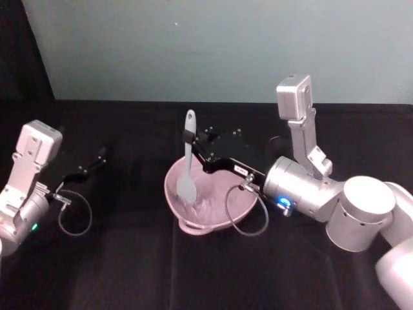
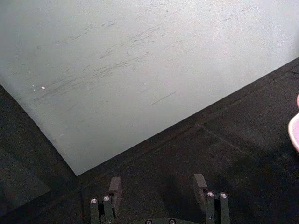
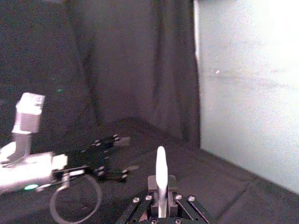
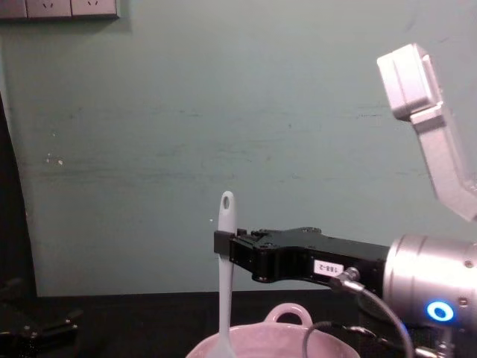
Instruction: Use the one hand to pick up the spoon and stir the clear water in the bowl.
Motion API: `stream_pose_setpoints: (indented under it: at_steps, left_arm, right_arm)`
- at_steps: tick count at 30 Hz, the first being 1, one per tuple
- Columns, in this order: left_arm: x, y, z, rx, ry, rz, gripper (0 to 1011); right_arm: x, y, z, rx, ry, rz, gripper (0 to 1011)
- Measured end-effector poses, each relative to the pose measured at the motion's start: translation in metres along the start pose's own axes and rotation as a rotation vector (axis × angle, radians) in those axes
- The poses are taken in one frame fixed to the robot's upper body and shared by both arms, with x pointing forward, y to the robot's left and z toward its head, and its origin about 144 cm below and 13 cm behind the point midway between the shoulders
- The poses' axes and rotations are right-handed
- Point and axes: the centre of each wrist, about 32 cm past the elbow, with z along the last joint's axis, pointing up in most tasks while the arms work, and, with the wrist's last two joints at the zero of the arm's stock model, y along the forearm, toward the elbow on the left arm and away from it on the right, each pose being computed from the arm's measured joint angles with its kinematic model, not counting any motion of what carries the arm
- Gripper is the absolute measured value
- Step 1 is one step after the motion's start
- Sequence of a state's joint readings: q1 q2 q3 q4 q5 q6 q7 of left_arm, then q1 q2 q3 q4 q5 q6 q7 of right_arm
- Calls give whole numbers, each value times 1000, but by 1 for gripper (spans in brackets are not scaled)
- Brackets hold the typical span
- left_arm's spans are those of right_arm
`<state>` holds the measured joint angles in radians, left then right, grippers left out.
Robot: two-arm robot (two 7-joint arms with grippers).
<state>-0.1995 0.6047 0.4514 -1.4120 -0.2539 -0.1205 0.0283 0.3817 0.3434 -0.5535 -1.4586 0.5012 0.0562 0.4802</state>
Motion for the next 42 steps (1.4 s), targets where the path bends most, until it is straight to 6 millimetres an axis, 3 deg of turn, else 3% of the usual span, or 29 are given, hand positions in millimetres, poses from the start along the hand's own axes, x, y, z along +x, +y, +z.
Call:
stream_pose_setpoints:
  at_steps: [11,23,33,38,42]
  left_arm:
    - [0,0,0,0,0,0,1011]
    - [0,0,0,0,0,0,1011]
    - [0,0,0,0,0,0,1011]
    - [0,0,0,0,0,0,1011]
    - [0,0,0,0,0,0,1011]
  right_arm:
    - [13,11,-9,55,-113,-170,111]
    - [24,-19,-5,21,-158,-237,111]
    - [4,-47,6,21,-96,-141,111]
    - [-8,-47,3,17,-51,-93,111]
    - [-14,-35,-4,13,-17,-74,111]
